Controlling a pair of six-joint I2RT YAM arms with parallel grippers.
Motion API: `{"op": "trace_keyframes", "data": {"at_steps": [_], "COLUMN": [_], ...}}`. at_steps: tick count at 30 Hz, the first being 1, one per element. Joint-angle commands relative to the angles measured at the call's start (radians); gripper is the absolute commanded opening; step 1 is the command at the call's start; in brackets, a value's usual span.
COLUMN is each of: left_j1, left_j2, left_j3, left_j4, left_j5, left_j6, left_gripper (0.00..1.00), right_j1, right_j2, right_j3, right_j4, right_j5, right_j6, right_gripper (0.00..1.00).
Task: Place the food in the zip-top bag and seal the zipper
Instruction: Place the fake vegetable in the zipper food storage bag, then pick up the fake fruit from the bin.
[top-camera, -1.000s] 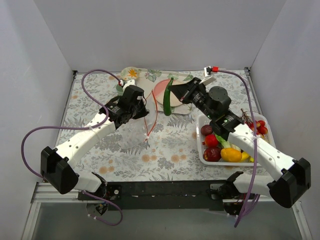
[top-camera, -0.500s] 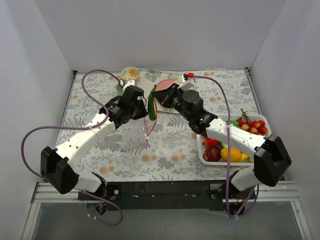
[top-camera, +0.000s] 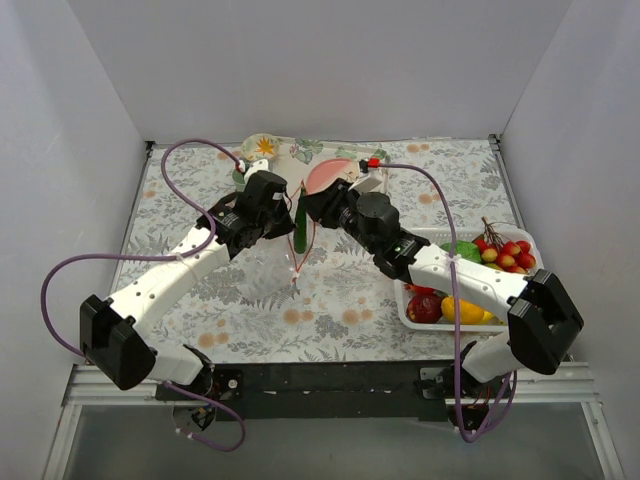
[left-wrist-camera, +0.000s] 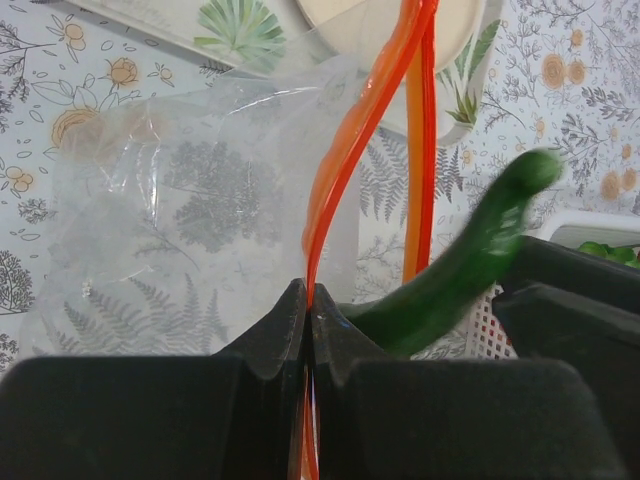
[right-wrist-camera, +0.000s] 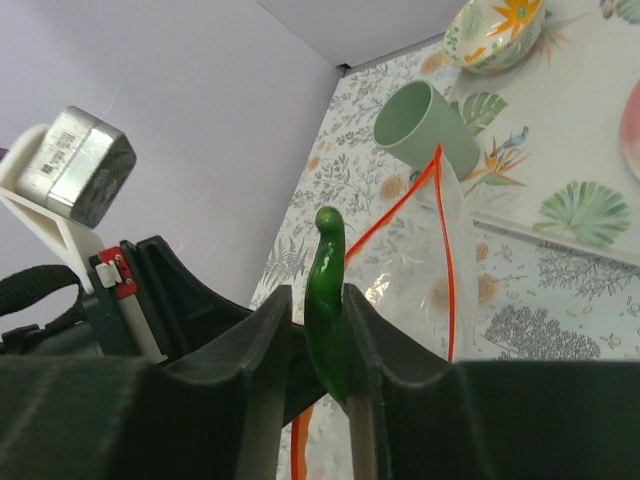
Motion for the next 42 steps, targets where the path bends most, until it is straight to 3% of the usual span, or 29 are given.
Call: {"op": "trace_keyframes", "data": {"at_steps": [1, 6, 11, 16, 21, 24, 31, 42], "left_j1": [-0.005, -0.005, -0.005, -0.005, -0.005, -0.005, -0.005, -0.005], "left_j2": [-0.054, -0.065, -0.068, -0.086, -0.083, -0.088, -0.096, -0.133], "left_j3": [0.006, 0.006, -0.001, -0.020, -0.030, -0.036, -0.030, -0.073], "left_j4": [0.014, 0.014, 0.020, 0.028, 0.049, 0.068, 0.066, 0.101], "left_j5": [-0.033, -0.047, -0.054, -0.061, -0.033, -0.018, -0.007, 0.050], "left_j6": [-0.003, -0.002, 0.001, 0.009, 0.015, 0.020, 0.055, 0.062], "left_gripper": [0.00, 0.00, 0.00, 0.00, 0.00, 0.00, 0.00, 0.00], "right_j1": [0.026, 0.037, 0.037, 0.004, -0.072, -0.135, -0.365, -0.489], "right_j2": [-0.052, -0.080, -0.137, -0.346, -0.529, -0.604, -0.632, -0.600], "right_j3": [0.003, 0.006, 0.028, -0.047, -0.086, -0.092, -0.136, -0.074], "right_j4": [0.009, -0.049, -0.189, -0.521, -0.827, -1.032, -1.218, -1.461], "right_j5": [0.066, 0.094, 0.144, 0.321, 0.440, 0.519, 0.370, 0.531], "right_j6": [-0.048, -0.083, -0.143, -0.250, -0.258, -0.233, -0.255, -0.178], "right_gripper": [0.44, 0.61, 0.63, 0.63, 0.61, 0.69, 0.73, 0.85]}}
